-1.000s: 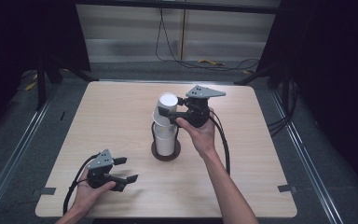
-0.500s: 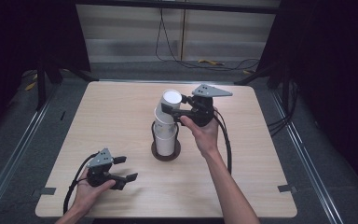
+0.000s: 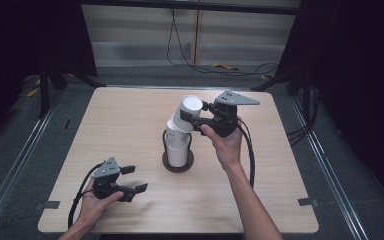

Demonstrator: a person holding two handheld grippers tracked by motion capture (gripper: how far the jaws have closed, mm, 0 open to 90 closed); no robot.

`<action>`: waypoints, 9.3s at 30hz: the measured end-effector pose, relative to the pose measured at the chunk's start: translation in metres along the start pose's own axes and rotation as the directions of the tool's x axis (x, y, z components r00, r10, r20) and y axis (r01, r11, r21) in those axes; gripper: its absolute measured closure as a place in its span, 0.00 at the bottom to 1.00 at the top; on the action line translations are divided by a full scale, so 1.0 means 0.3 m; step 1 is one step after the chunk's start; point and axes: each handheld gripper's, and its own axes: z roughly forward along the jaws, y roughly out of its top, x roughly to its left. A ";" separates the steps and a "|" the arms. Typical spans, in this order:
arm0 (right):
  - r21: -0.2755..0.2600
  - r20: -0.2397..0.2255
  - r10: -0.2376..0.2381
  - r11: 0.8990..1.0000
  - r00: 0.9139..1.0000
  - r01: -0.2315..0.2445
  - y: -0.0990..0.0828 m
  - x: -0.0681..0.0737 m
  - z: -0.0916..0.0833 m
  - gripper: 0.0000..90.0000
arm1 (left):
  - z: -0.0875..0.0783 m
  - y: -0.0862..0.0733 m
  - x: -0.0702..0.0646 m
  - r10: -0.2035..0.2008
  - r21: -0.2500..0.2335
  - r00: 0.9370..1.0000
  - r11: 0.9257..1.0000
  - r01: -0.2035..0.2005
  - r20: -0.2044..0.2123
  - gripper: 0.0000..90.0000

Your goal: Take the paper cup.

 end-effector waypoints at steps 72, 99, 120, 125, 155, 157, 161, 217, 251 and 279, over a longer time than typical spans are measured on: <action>0.233 -0.160 0.077 0.972 0.984 -0.038 -0.295 0.085 -0.068 0.38 | 0.138 0.201 -0.096 0.095 -0.105 0.982 0.991 -0.079 0.160 0.18; 0.260 -0.241 0.065 0.966 0.968 0.000 -0.319 0.170 0.011 0.39 | 0.191 0.184 -0.123 0.089 -0.098 0.965 0.993 -0.066 0.245 0.20; 0.241 -0.248 0.080 0.970 0.965 -0.018 -0.322 0.169 0.013 0.36 | 0.174 0.186 -0.112 0.099 -0.111 0.962 0.991 -0.072 0.253 0.29; 0.246 -0.247 0.076 0.969 0.966 -0.013 -0.322 0.172 0.016 0.35 | 0.170 0.186 -0.109 0.093 -0.108 0.962 0.992 -0.067 0.255 0.30; 0.223 -0.222 0.055 0.975 0.973 -0.004 -0.301 0.140 -0.028 0.26 | 0.144 0.187 -0.079 0.078 -0.014 0.963 0.997 -0.077 0.259 0.31; 0.230 -0.220 0.054 0.973 0.974 -0.002 -0.302 0.136 -0.031 0.26 | 0.143 0.187 -0.077 0.084 -0.005 0.963 0.996 -0.086 0.257 0.31; 0.241 -0.227 0.056 0.970 0.972 0.000 -0.302 0.131 -0.037 0.26 | 0.137 0.191 -0.072 0.085 0.000 0.964 0.996 -0.088 0.252 0.31; 0.491 -0.269 -0.010 0.859 0.963 0.146 -0.337 0.119 -0.019 0.21 | 0.141 0.217 -0.090 0.165 0.226 0.965 0.951 -0.211 0.204 0.32; 0.602 -0.331 -0.039 0.760 0.943 0.243 -0.349 0.123 0.013 0.30 | 0.169 0.231 -0.127 0.241 0.310 0.937 0.897 -0.315 0.253 0.32; 0.668 -0.351 -0.116 0.664 0.929 0.336 -0.353 0.138 0.034 0.24 | 0.206 0.269 -0.152 0.333 0.388 0.906 0.824 -0.414 0.260 0.33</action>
